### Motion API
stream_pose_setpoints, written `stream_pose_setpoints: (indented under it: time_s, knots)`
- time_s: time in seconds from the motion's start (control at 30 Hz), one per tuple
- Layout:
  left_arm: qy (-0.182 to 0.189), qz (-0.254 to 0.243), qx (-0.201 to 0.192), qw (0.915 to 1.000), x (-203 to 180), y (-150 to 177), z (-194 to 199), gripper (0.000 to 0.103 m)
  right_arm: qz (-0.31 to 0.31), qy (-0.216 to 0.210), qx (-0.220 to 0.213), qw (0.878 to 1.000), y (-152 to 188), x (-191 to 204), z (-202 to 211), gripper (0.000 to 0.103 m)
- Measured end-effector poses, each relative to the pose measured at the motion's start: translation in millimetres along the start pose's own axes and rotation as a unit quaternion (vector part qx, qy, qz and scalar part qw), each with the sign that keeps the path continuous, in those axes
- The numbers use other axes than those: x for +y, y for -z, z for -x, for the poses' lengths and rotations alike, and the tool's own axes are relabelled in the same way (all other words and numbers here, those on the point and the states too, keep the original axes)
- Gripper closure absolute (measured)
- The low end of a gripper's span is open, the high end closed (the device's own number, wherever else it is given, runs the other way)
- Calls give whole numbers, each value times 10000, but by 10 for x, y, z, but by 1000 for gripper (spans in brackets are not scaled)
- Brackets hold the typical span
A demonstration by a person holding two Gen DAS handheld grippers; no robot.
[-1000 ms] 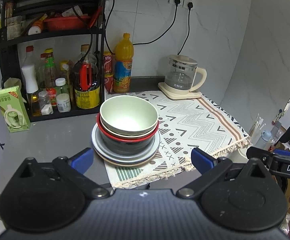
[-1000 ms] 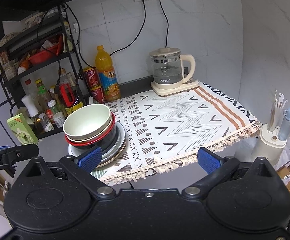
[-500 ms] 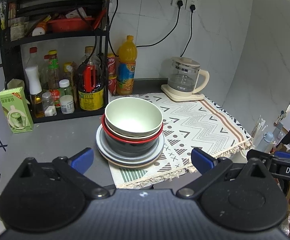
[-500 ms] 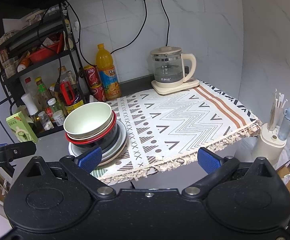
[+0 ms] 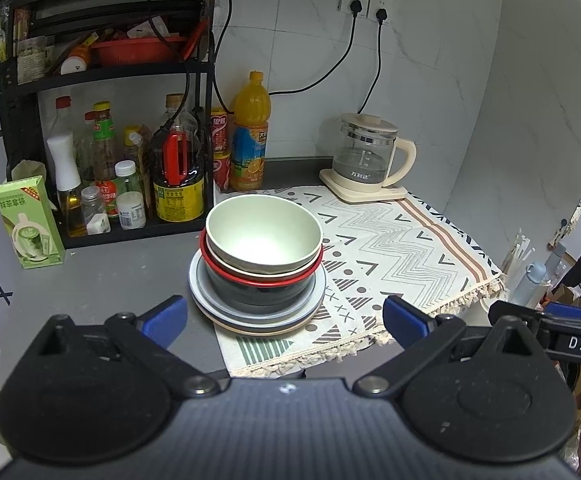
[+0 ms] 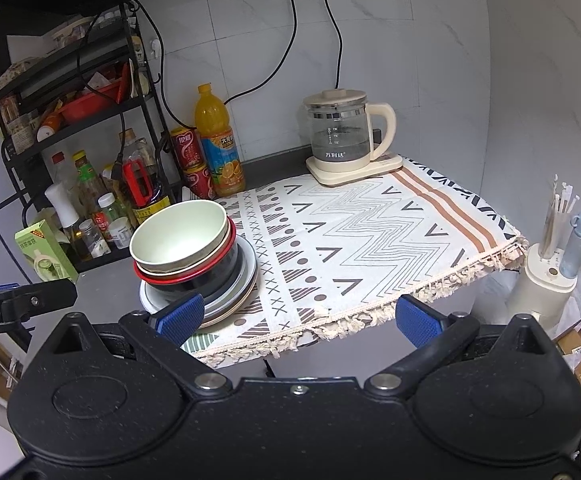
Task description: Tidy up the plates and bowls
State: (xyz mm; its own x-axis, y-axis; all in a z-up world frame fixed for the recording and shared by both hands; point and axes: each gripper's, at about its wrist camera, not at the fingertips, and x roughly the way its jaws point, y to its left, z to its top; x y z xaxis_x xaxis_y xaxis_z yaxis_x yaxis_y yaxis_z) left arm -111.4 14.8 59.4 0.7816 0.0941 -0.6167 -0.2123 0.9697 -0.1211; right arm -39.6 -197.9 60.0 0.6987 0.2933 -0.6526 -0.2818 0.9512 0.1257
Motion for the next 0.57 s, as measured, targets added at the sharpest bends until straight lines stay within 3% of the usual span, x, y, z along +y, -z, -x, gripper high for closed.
stream_pose_setpoints:
  time_s: [0.57]
  knots:
    - [-26,-24,97,9999,-59,16,11,0,-147,-96,170,9997,33,-83,-12,0]
